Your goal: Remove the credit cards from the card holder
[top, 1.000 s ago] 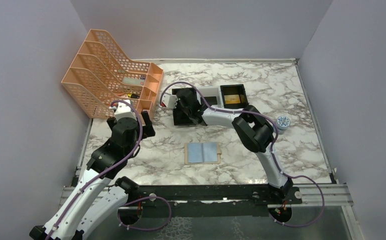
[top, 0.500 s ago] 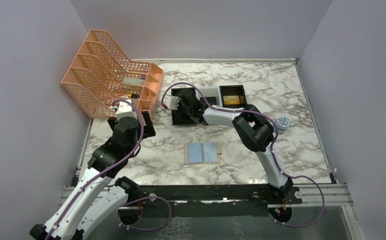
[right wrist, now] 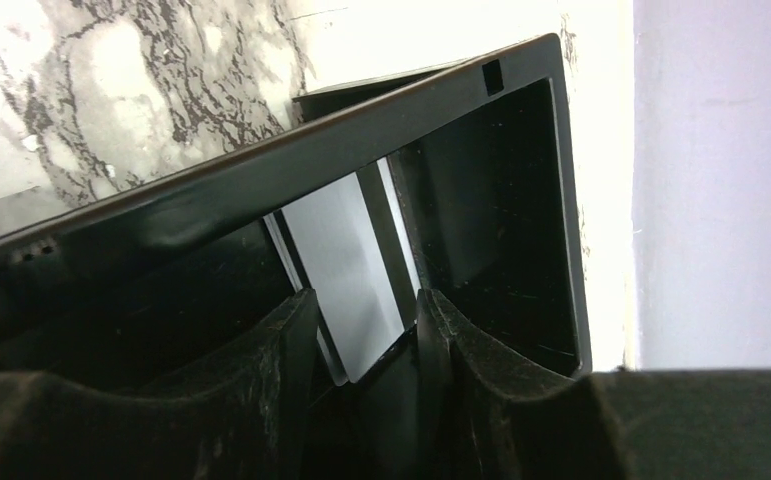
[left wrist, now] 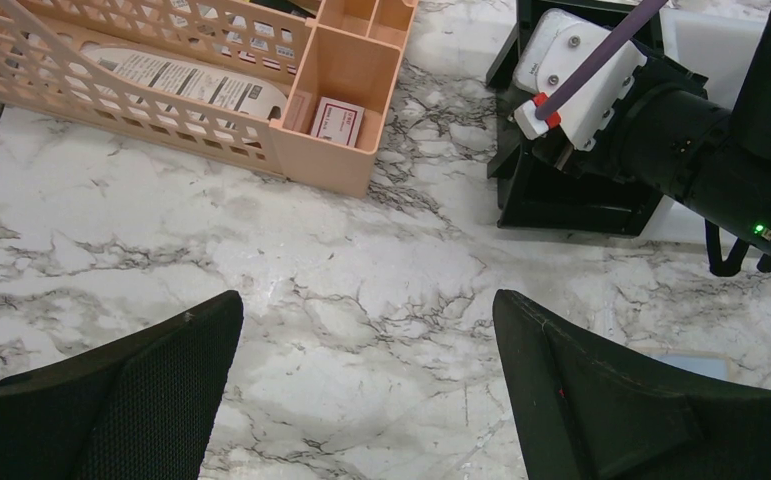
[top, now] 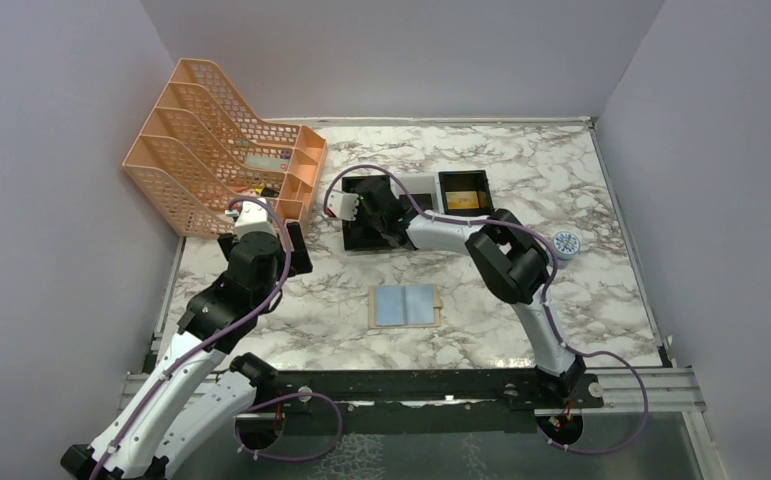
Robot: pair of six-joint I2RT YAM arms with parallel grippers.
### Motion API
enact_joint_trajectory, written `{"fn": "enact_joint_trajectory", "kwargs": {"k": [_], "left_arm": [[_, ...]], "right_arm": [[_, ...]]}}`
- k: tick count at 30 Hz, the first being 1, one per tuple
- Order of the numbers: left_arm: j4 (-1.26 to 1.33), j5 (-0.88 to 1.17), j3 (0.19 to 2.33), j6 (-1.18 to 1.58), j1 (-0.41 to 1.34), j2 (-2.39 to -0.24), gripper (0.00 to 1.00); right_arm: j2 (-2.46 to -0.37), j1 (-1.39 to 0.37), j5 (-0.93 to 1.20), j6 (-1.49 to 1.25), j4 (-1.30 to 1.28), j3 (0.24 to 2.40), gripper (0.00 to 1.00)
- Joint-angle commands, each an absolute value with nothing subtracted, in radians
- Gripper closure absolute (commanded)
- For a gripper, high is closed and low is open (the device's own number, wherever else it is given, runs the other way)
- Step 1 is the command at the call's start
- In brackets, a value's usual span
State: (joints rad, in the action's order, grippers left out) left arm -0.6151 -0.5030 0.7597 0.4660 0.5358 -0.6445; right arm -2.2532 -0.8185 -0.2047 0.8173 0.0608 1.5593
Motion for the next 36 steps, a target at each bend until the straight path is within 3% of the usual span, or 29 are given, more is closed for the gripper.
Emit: {"fn": "enact_joint_trajectory", "kwargs": {"k": [1, 9, 13, 17, 21, 30, 36], "left_arm": [[-0.610, -0.483, 0.752, 0.453, 0.530, -0.644, 0.01], [-0.610, -0.478, 0.753, 0.448, 0.530, -0.647, 0.01], [-0.609, -0.476, 0.753, 0.447, 0.529, -0.644, 0.01], [-0.609, -0.470, 0.752, 0.446, 0.529, -0.644, 0.01], [-0.608, -0.463, 0.753, 0.443, 0.530, -0.651, 0.01], [-0.608, -0.473, 0.752, 0.442, 0.530, -0.658, 0.01], [-0.609, -0.476, 0.752, 0.443, 0.530, -0.678, 0.01]], "right_arm": [[-2.194, -0.815, -0.140, 0.792, 0.060, 1.542, 0.57], [-2.087, -0.815, -0.068, 0.708, 0.093, 1.491, 0.54], [-1.944, -0.815, -0.032, 0.566, 0.223, 1.357, 0.51], [-1.743, -0.815, -0.082, 0.258, 0.377, 1.136, 0.37], [-1.573, -0.812, -0.108, -0.117, 0.293, 0.981, 0.11], [-1.355, -0.812, 0.084, -0.463, 0.230, 0.721, 0.10], [-1.337, -0.862, 0.002, -0.564, 0.080, 0.681, 0.23]]}}
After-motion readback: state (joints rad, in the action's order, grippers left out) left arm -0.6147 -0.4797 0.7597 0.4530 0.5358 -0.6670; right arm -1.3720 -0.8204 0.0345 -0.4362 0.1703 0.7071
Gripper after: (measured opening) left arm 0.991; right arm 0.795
